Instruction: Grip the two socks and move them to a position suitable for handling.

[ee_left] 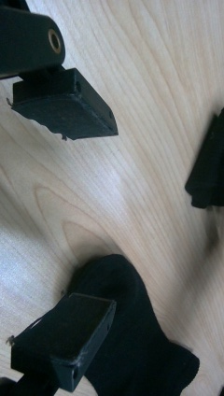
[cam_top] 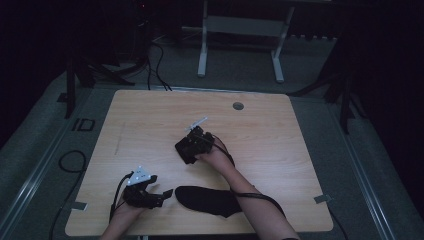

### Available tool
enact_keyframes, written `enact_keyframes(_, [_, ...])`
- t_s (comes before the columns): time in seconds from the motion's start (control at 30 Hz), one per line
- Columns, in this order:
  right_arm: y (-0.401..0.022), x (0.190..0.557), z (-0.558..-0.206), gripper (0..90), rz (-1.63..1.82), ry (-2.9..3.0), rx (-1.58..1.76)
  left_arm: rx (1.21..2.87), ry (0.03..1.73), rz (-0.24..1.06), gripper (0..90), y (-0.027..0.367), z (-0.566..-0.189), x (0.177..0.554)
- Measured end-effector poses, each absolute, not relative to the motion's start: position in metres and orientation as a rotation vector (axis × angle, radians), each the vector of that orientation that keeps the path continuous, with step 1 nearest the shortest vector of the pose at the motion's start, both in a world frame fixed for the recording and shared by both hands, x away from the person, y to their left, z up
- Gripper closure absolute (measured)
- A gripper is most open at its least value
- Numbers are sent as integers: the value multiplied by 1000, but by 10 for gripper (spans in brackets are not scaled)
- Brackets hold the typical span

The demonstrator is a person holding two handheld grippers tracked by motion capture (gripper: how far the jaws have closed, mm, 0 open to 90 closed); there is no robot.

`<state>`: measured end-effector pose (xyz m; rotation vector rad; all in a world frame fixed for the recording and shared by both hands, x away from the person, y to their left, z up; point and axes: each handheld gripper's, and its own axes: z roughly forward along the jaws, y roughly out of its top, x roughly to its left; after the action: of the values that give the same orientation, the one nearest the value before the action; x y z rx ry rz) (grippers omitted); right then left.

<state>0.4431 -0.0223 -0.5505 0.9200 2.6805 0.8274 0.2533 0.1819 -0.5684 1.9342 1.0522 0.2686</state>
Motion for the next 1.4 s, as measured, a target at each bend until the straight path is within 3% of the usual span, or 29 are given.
enact_keyframes(0.07, [-24,439,-553,344,861,2645,916,1936,1046,264,146,181,-568,253])
enact_keyframes(0.27, [-24,433,-551,691,883,2632,900,1937,1043,258,147,179,-569,254])
enact_keyframes(0.37, [-22,431,-551,769,887,2626,904,1935,1044,267,147,179,-568,254])
enact_keyframes(0.73, [-50,415,-526,784,1012,2582,913,1938,1047,262,150,178,-570,253])
enact_keyframes(1.4, [-159,357,-518,780,993,2458,1069,1918,1036,275,150,173,-568,250])
